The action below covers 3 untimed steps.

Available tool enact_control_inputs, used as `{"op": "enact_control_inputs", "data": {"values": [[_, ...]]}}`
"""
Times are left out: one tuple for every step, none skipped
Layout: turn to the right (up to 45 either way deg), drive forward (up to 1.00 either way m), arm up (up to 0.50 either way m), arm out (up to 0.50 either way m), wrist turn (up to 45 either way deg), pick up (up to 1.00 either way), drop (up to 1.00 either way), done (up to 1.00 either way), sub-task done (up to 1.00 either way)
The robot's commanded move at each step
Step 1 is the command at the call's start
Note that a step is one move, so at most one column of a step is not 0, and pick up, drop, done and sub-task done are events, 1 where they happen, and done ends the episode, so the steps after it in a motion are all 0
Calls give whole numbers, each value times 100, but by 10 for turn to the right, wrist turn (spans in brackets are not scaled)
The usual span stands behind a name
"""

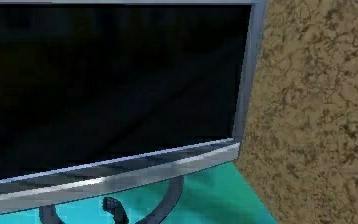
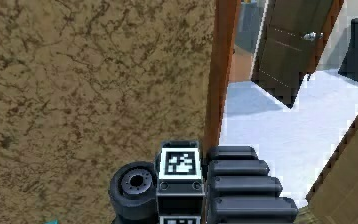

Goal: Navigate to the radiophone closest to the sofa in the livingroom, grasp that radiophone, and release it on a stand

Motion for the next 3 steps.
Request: {"op": "enact_control_inputs", "data": {"values": [[-450, 0, 0, 0, 0, 0, 0, 0, 0], [-330, 0, 0, 0, 0, 0, 0, 0, 0], [0, 0, 0, 38, 0, 0, 0, 0, 0]]}}
